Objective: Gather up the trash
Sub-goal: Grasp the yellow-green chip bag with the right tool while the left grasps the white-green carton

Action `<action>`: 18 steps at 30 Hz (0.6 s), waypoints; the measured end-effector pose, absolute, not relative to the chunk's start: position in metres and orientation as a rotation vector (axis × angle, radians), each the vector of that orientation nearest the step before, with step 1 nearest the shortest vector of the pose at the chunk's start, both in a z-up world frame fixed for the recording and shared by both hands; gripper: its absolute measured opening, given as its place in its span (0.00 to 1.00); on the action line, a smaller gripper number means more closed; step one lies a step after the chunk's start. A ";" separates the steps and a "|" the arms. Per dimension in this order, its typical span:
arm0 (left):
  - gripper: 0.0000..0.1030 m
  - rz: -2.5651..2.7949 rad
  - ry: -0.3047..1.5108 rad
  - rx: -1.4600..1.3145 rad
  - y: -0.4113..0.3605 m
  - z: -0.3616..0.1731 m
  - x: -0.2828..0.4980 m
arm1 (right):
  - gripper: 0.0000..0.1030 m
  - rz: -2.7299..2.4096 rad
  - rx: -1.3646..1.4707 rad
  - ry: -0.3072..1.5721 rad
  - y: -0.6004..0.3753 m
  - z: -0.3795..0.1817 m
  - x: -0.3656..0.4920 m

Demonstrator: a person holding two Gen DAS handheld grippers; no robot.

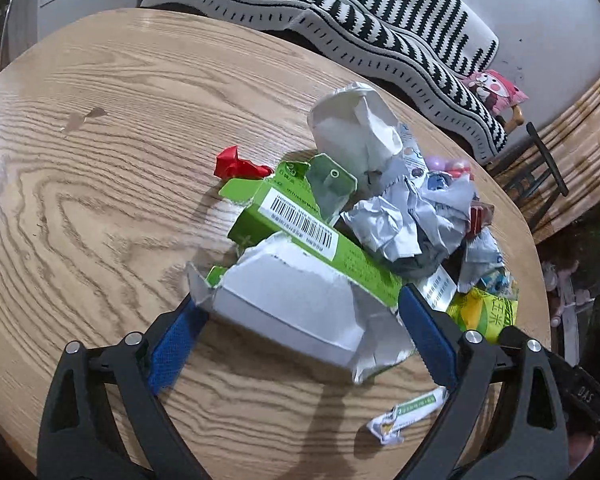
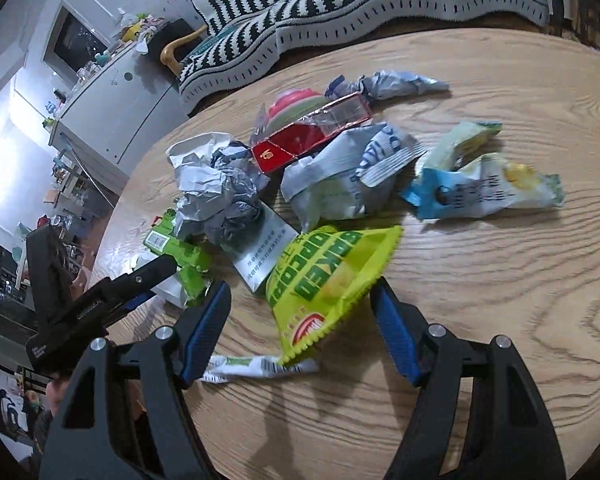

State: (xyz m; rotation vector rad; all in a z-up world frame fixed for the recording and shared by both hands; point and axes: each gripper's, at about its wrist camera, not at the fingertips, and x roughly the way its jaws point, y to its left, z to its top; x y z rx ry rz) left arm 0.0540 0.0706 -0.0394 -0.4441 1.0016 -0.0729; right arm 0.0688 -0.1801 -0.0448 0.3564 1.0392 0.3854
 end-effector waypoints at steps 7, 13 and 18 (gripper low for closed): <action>0.39 -0.099 0.964 -0.429 0.067 -0.026 0.049 | 0.39 0.388 0.412 1.059 -0.183 -0.051 0.069; 0.26 -0.128 0.887 -0.363 0.059 0.001 0.030 | 0.37 0.416 0.425 1.025 -0.197 -0.040 0.050; 0.26 -0.124 0.852 -0.294 0.045 0.020 0.022 | 0.37 0.404 0.413 0.976 -0.219 -0.025 0.029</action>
